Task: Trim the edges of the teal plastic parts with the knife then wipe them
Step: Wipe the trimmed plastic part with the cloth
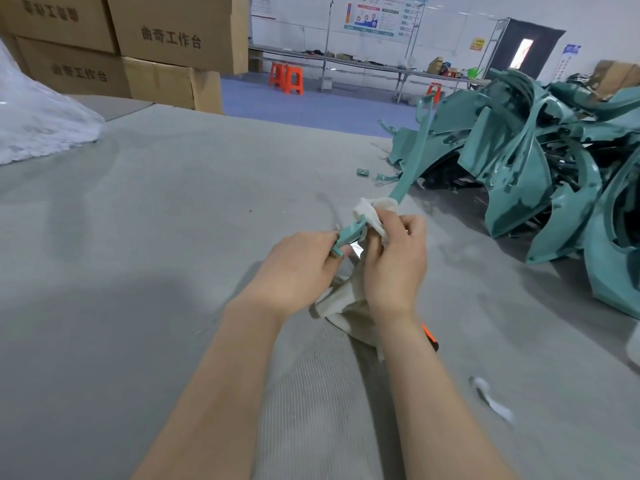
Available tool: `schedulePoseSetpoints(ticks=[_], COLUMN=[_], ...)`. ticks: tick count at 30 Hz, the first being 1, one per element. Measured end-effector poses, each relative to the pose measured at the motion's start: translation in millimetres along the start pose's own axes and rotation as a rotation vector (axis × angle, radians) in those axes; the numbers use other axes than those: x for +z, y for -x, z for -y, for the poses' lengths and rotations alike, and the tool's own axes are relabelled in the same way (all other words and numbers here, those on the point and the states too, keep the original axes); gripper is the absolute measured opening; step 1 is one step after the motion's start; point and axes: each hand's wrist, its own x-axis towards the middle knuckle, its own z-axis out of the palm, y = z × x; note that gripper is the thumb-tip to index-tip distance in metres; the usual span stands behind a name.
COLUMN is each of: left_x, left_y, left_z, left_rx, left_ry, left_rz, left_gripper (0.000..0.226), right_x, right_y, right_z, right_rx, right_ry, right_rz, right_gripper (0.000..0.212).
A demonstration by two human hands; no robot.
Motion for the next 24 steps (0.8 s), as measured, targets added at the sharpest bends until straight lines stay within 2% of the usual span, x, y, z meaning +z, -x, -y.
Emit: schedulePoseSetpoints(ticks=[5,10,16,24], left_x=[-0.2,2.2,5.7,4.6], left_y=[2.1,1.6,0.8,1.2], left_z=[-4.4,-6.9,-7.8,-9.4], left_rx=[0.034,0.048,0.035,-0.022], left_ry=[-0.135,-0.143,-0.127,0.053], left_rz=[0.094,0.144,0.068,-0.058], left_gripper=[0.039,0.035,0.038,0.042], right_x=[-12.6,-20.3,-11.5,-2.0], right_y=[-12.3,-18.0,-8.4,8.3], right_z=[-16.9,-26.1,-20.4,1.8], right_rx=[0.140,0.226,0.182,0.154], right_ry=[0.047,0.026,-0.037,-0.202], right_rz=[-0.116,-0.160,-0.033,0.087], right_gripper=[0.026,0.028,0.027,0.022])
